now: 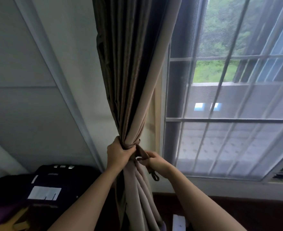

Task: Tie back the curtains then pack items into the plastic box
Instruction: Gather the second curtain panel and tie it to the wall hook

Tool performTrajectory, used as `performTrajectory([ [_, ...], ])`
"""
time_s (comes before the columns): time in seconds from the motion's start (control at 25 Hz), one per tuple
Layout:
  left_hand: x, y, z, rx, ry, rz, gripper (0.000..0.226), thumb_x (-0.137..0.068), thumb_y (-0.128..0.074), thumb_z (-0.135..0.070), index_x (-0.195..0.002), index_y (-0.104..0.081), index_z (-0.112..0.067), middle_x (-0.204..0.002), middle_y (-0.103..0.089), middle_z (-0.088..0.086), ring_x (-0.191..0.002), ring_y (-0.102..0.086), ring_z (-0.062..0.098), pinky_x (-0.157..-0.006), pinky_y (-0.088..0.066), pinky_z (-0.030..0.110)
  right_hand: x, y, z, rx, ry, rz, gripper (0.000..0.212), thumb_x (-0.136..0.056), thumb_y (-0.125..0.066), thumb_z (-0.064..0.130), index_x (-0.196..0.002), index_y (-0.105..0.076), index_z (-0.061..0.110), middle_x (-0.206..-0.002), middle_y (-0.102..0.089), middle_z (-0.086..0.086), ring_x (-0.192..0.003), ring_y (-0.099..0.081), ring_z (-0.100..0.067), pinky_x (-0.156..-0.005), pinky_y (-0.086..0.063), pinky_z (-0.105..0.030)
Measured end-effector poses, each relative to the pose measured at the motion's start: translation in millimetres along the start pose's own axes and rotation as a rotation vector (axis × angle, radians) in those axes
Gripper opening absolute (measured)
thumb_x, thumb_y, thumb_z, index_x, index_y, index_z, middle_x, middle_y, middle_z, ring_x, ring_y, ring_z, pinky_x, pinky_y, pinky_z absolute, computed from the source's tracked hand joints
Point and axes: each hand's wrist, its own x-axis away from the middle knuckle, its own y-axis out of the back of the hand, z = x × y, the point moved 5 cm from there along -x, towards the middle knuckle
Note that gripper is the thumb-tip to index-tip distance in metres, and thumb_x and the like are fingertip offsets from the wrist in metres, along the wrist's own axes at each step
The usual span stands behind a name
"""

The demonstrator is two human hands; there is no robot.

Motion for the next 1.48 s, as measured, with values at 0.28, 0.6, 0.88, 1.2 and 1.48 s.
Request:
performTrajectory([
  [0.28,-40,43,23,-0.049,0.011,-0.098,0.046,-0.068,-0.081,-0.016,-0.108,-0.061,-0.002,-0.102,-0.069,0.018,-0.098,-0.065,0.032,-0.078,-0.049,0.030,-37,24,-4,-0.319,0.095,-0.419,0.013,-0.085,-0.066,0.012,-0.097,-0.063,0.015,-0.089,-0.064,-0.006,-0.082,-0.062,-0.019,-0.068,-0.053,-0.019],
  [0.6,-58,34,24,-0.093,-0.003,-0.286,0.038,-0.067,-0.079,-0.015,-0.095,-0.060,0.003,-0.086,-0.068,0.021,-0.082,-0.064,0.037,-0.067,-0.048,0.035,-111,23,17,-0.955,0.019,-0.636,0.041,-0.084,-0.066,0.003,-0.114,-0.040,0.012,-0.100,-0.054,-0.008,-0.099,-0.057,-0.025,-0.075,-0.052,-0.027],
  [0.88,-73,20,23,-0.138,0.022,-0.361,0.038,-0.066,-0.077,-0.015,-0.090,-0.056,0.005,-0.083,-0.063,0.023,-0.080,-0.060,0.040,-0.067,-0.046,0.039,-149,36,31,-0.508,0.118,-0.809,0.019,-0.087,-0.064,0.013,-0.106,-0.063,0.014,-0.096,-0.066,0.003,-0.090,-0.062,-0.013,-0.089,-0.051,-0.030],
  [1.2,-82,16,18,-0.150,0.016,-0.388,0.038,-0.066,-0.077,-0.014,-0.090,-0.056,0.006,-0.083,-0.063,0.025,-0.082,-0.060,0.042,-0.066,-0.044,0.039,-158,41,34,-0.264,0.194,-0.886,0.020,-0.088,-0.062,0.013,-0.104,-0.064,0.024,-0.095,-0.062,0.004,-0.072,-0.061,-0.004,-0.065,-0.047,-0.012],
  [1.48,-84,15,21,-0.148,0.042,-0.380,0.039,-0.067,-0.076,-0.020,-0.092,-0.056,0.002,-0.085,-0.065,0.021,-0.083,-0.060,0.040,-0.068,-0.046,0.038,-164,44,34,0.063,0.225,-0.812,0.026,-0.094,-0.053,0.014,-0.117,-0.065,0.013,-0.100,-0.053,-0.003,-0.088,-0.052,-0.015,-0.074,-0.032,-0.009],
])
